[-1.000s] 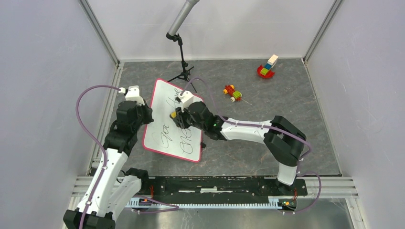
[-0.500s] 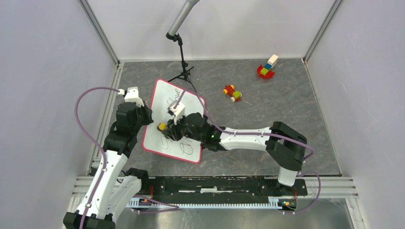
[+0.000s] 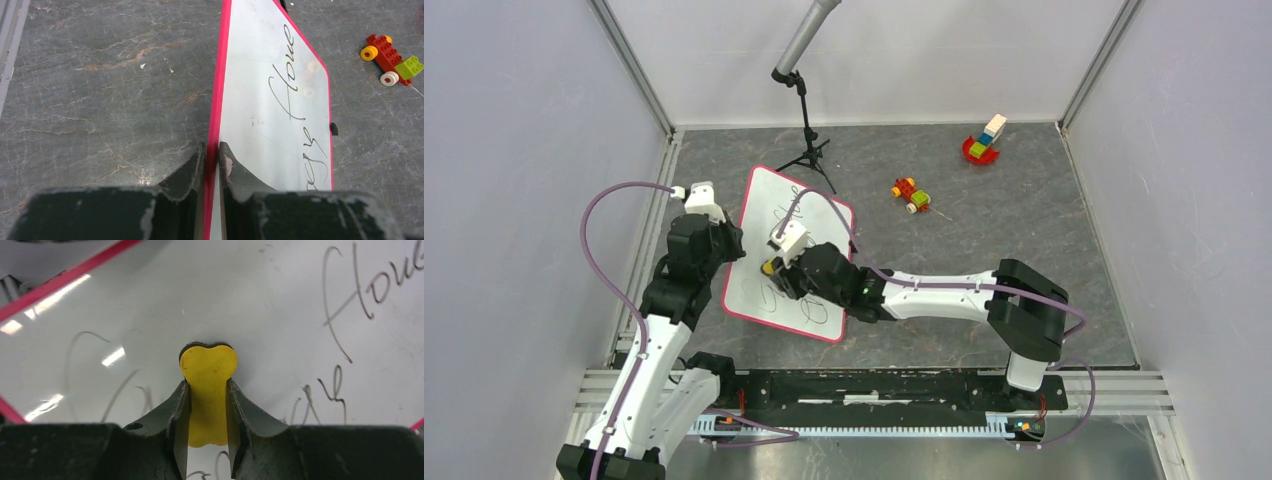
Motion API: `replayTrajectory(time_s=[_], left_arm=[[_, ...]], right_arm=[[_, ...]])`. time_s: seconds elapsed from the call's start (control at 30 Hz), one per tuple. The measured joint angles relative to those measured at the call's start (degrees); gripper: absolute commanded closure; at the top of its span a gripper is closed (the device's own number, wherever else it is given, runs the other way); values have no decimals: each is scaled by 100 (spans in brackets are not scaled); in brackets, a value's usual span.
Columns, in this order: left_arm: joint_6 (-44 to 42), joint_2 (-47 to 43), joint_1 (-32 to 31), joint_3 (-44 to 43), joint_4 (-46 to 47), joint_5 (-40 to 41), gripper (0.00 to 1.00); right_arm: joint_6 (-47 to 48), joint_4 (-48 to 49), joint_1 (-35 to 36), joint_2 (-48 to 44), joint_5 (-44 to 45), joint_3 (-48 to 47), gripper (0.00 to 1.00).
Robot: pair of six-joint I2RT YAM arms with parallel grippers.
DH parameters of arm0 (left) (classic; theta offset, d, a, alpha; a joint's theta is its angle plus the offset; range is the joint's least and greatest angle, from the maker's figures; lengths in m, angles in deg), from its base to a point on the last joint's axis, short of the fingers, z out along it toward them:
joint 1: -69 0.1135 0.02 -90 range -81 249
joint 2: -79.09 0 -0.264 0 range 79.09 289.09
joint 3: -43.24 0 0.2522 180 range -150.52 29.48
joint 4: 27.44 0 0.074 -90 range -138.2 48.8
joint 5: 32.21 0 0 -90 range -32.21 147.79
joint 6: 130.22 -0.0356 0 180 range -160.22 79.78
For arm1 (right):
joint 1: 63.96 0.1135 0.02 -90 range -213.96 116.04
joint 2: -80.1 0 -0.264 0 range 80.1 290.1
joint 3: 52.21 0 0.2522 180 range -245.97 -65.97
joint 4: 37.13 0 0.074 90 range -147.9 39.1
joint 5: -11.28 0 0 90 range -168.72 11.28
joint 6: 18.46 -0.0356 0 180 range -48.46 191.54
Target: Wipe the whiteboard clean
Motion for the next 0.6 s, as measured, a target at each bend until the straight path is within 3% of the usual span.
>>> replayTrajectory(time_s=[0.2,0.6], left_arm=[[2,-4,0,2,-13,0,98],[9,-24,-33,2,55,-81,98]], right_arm=[[221,-72,476,175,-184,-479,100],[160,184,476,197,-378,-376,100]])
